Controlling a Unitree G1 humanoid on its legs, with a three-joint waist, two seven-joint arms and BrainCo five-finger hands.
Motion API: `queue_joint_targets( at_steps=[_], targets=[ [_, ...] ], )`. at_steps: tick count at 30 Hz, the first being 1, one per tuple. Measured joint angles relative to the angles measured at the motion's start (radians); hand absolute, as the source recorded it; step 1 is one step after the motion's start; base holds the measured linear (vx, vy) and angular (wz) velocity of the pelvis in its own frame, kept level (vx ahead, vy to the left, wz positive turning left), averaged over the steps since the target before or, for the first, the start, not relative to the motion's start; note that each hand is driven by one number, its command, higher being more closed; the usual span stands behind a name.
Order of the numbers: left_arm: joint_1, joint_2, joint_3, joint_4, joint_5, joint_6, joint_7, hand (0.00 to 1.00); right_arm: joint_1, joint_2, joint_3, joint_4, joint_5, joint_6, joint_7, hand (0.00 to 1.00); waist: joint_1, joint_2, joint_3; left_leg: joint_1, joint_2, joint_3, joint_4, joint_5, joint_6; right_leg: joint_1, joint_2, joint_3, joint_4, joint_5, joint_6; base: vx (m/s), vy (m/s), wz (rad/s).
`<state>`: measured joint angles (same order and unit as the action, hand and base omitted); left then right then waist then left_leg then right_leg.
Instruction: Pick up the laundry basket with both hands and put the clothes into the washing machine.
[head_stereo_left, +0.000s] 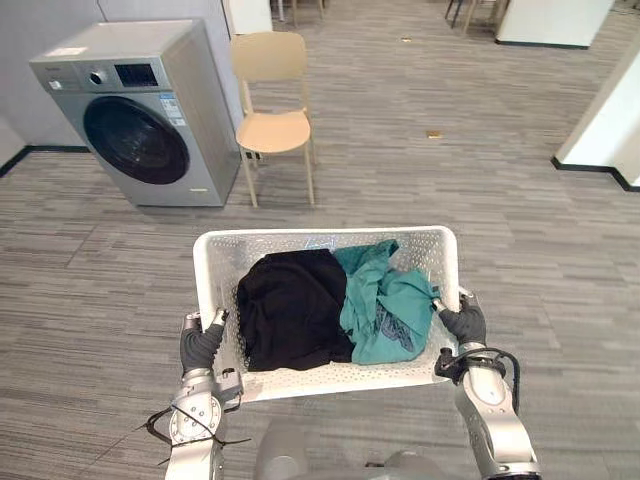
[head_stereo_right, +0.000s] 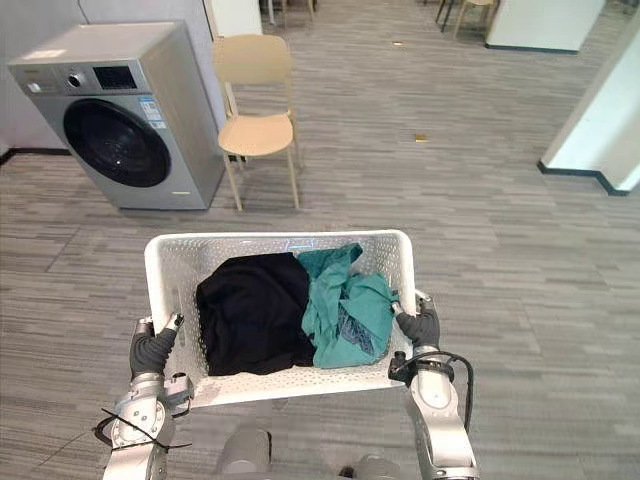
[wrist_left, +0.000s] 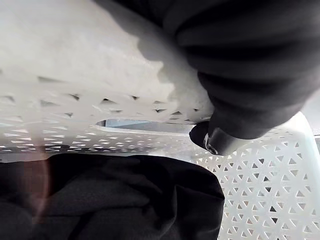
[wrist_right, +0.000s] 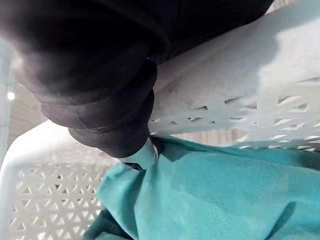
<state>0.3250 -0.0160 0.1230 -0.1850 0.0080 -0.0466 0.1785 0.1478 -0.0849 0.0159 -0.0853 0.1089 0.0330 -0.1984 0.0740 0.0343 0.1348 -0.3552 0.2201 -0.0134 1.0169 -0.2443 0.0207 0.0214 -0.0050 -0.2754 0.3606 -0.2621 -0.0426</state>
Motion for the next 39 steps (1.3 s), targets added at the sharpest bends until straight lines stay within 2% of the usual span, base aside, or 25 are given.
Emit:
queue_joint_targets(
  at_steps=[4,6,7,8,9,10,11,12,13,14,16,18,21,22,24,25,27,28,30,31,33,34,36,38,39],
  targets=[
    [-0.047,-0.021,-0.044,0.053,0.001,0.000,-0.002,1.00,-0.019,-0.029,-0.058,0.040,0.008,-0.004,0.003,1.00,-0.001,0.019,-0.012,-0.044,-0.112,0.119,-0.573,0.047,-0.058,0.094,-0.016,-0.092,-0.106,-0.023,0.039,0.38,-0.060,0.70],
    [-0.042,-0.027,-0.047,0.060,0.004,0.005,-0.002,1.00,-0.032,-0.029,-0.067,0.072,0.005,-0.003,0.003,1.00,0.024,0.025,-0.024,-0.044,-0.149,0.126,-0.685,0.144,-0.029,0.124,-0.022,-0.096,-0.105,-0.050,0.079,0.42,0.058,0.09],
    [-0.035,-0.021,-0.044,0.068,0.004,0.009,-0.001,1.00,-0.021,-0.014,-0.067,0.079,0.000,-0.003,0.006,1.00,0.050,0.009,-0.050,-0.030,-0.172,0.144,-0.684,0.208,-0.002,0.131,-0.047,-0.075,-0.084,-0.073,0.110,0.49,0.115,-0.17],
    [-0.037,-0.019,-0.044,0.078,0.004,0.011,-0.001,1.00,-0.017,-0.006,-0.068,0.084,-0.003,-0.003,0.006,1.00,0.049,-0.001,-0.057,-0.019,-0.186,0.157,-0.674,0.241,0.025,0.126,-0.071,-0.062,-0.021,-0.084,0.130,0.63,0.156,0.27],
    [-0.045,-0.005,-0.054,0.085,0.007,0.018,-0.003,1.00,-0.012,0.013,-0.083,0.107,-0.004,-0.003,0.006,1.00,0.037,-0.033,-0.063,0.022,-0.232,0.156,-0.650,0.211,0.066,0.075,-0.145,-0.023,0.191,-0.081,0.135,0.56,0.138,0.50],
    [-0.045,0.006,-0.058,0.085,0.008,0.020,-0.003,1.00,-0.013,0.021,-0.087,0.113,-0.005,-0.003,0.007,1.00,0.037,-0.054,-0.063,0.039,-0.254,0.161,-0.644,0.189,0.073,0.039,-0.178,-0.001,0.296,-0.060,0.125,0.71,0.157,0.57],
    [-0.050,0.021,-0.057,0.086,0.008,0.026,-0.003,1.00,-0.013,0.035,-0.090,0.122,-0.007,-0.003,0.008,1.00,0.036,-0.086,-0.057,0.082,-0.289,0.162,-0.634,0.149,0.092,-0.036,-0.241,0.026,0.514,0.047,0.066,0.60,0.120,0.28],
    [-0.051,0.025,-0.052,0.086,0.009,0.039,-0.003,1.00,-0.014,0.041,-0.092,0.138,-0.011,-0.003,0.010,1.00,0.029,-0.098,-0.052,0.136,-0.309,0.152,-0.644,0.125,0.101,-0.088,-0.282,0.029,0.649,0.209,0.003,0.58,0.110,0.31],
    [-0.049,0.029,-0.051,0.088,0.011,0.046,-0.003,1.00,-0.012,0.048,-0.092,0.147,-0.015,-0.003,0.012,1.00,0.018,-0.098,-0.051,0.176,-0.314,0.145,-0.656,0.113,0.109,-0.111,-0.307,0.030,0.726,0.252,-0.043,0.45,0.080,0.32],
    [-0.047,0.036,-0.052,0.088,0.014,0.053,-0.003,1.00,-0.002,0.059,-0.097,0.150,-0.024,-0.003,0.023,1.00,0.012,-0.079,-0.043,0.256,-0.314,0.113,-0.677,0.090,0.117,-0.146,-0.318,0.019,0.827,0.218,-0.064,0.52,0.087,0.51],
    [-0.049,0.044,-0.052,0.085,0.026,0.053,-0.003,1.00,0.011,0.069,-0.098,0.148,-0.023,-0.009,0.027,1.00,-0.016,-0.037,-0.035,0.353,-0.282,0.044,-0.717,0.055,0.118,-0.193,-0.259,0.001,0.817,0.142,-0.064,0.46,0.058,0.63],
    [-0.051,0.065,-0.052,0.077,0.025,0.048,-0.003,1.00,0.023,0.090,-0.099,0.135,-0.023,-0.018,0.029,1.00,-0.041,-0.026,-0.035,0.407,-0.252,-0.010,-0.737,0.001,0.107,-0.291,-0.161,0.007,0.592,0.067,0.037,0.43,-0.028,0.63],
    [-0.052,0.069,-0.052,0.077,0.024,0.048,-0.003,1.00,0.027,0.100,-0.101,0.132,-0.022,-0.018,0.030,1.00,-0.040,-0.047,-0.036,0.463,-0.240,-0.021,-0.739,-0.050,0.075,-0.340,-0.096,-0.001,0.234,0.086,0.057,0.40,-0.098,0.20],
    [-0.053,0.073,-0.049,0.077,0.024,0.048,-0.003,1.00,0.030,0.103,-0.101,0.131,-0.021,-0.018,0.029,1.00,-0.039,-0.048,-0.036,0.490,-0.232,-0.021,-0.741,-0.086,0.061,-0.338,-0.061,0.000,0.021,0.141,0.072,0.48,-0.159,0.00],
    [-0.055,0.079,-0.047,0.078,0.024,0.047,-0.003,1.00,0.032,0.106,-0.100,0.131,-0.020,-0.018,0.029,1.00,-0.046,-0.051,-0.039,0.547,-0.219,-0.026,-0.754,-0.136,0.033,-0.335,-0.038,0.000,-0.128,0.253,0.039,0.64,-0.216,0.14],
    [-0.055,0.078,-0.050,0.084,0.028,0.047,-0.003,1.00,0.039,0.107,-0.100,0.132,-0.019,-0.018,0.027,1.00,-0.058,-0.042,-0.050,0.579,-0.186,-0.041,-0.750,-0.155,0.009,-0.318,-0.013,-0.010,-0.106,0.313,-0.015,0.65,-0.221,0.44],
    [-0.078,0.068,-0.054,0.105,0.035,0.048,-0.003,1.00,0.040,0.106,-0.104,0.126,-0.018,-0.018,0.025,1.00,-0.082,-0.022,-0.042,0.521,-0.137,-0.066,-0.562,-0.153,-0.006,-0.294,0.021,-0.052,-0.076,0.291,-0.062,0.65,-0.245,0.48],
    [-0.078,0.049,-0.051,0.106,0.036,0.049,-0.003,1.00,0.052,0.094,-0.102,0.092,-0.018,-0.015,0.024,1.00,-0.087,0.003,-0.032,0.443,-0.103,-0.067,-0.359,-0.110,-0.042,-0.257,0.057,-0.070,-0.072,0.255,-0.087,0.62,-0.240,0.12],
    [-0.073,0.022,-0.039,0.106,0.035,0.048,-0.003,1.00,0.085,0.077,-0.087,0.029,-0.018,-0.013,0.022,1.00,-0.059,0.016,-0.025,0.335,-0.053,-0.051,-0.054,0.099,-0.026,-0.182,0.110,-0.034,-0.088,0.206,-0.117,0.61,-0.198,-0.35],
    [-0.064,0.025,-0.045,0.104,0.031,0.037,-0.004,1.00,0.092,0.080,-0.081,0.019,-0.018,-0.013,0.018,1.00,-0.048,0.018,-0.023,0.277,-0.005,-0.024,0.098,0.102,-0.008,-0.107,0.145,0.004,-0.121,0.195,-0.123,0.58,-0.167,-0.57],
    [-0.065,0.027,-0.051,0.101,0.030,0.032,-0.004,1.00,0.089,0.079,-0.079,0.018,-0.017,-0.015,0.002,1.00,-0.047,0.004,-0.015,0.188,0.025,-0.010,0.209,0.055,0.053,-0.018,0.149,0.039,-0.157,0.164,-0.118,0.52,-0.156,-0.44],
    [-0.066,0.024,-0.051,0.101,0.028,0.030,-0.004,1.00,0.085,0.077,-0.081,0.018,-0.017,-0.015,0.001,1.00,-0.042,0.002,-0.013,0.142,0.024,-0.008,0.204,0.032,0.069,0.012,0.143,0.062,-0.170,0.155,-0.117,0.43,-0.092,-0.63],
    [-0.071,0.019,-0.055,0.102,0.026,0.029,-0.005,1.00,0.082,0.074,-0.099,0.018,-0.009,-0.015,0.003,1.00,-0.033,0.003,-0.007,0.069,-0.004,0.000,0.009,-0.015,0.017,0.055,0.118,0.101,-0.189,0.123,-0.103,0.46,-0.020,-0.57],
    [-0.076,0.018,-0.072,0.104,0.025,0.029,-0.008,1.00,0.083,0.061,-0.104,0.022,0.006,-0.015,0.004,1.00,-0.036,0.003,0.009,0.046,-0.050,0.014,-0.274,-0.015,-0.002,0.090,0.093,0.111,-0.189,0.086,-0.094,0.34,0.086,-0.08],
    [-0.075,0.004,-0.079,0.105,0.024,0.029,-0.020,1.00,0.081,0.046,-0.122,0.022,0.009,-0.015,0.005,1.00,-0.037,0.005,0.011,0.037,-0.101,0.017,-0.517,0.022,-0.047,0.117,0.075,0.113,-0.191,0.054,-0.078,0.34,0.149,0.04]
  ],
)
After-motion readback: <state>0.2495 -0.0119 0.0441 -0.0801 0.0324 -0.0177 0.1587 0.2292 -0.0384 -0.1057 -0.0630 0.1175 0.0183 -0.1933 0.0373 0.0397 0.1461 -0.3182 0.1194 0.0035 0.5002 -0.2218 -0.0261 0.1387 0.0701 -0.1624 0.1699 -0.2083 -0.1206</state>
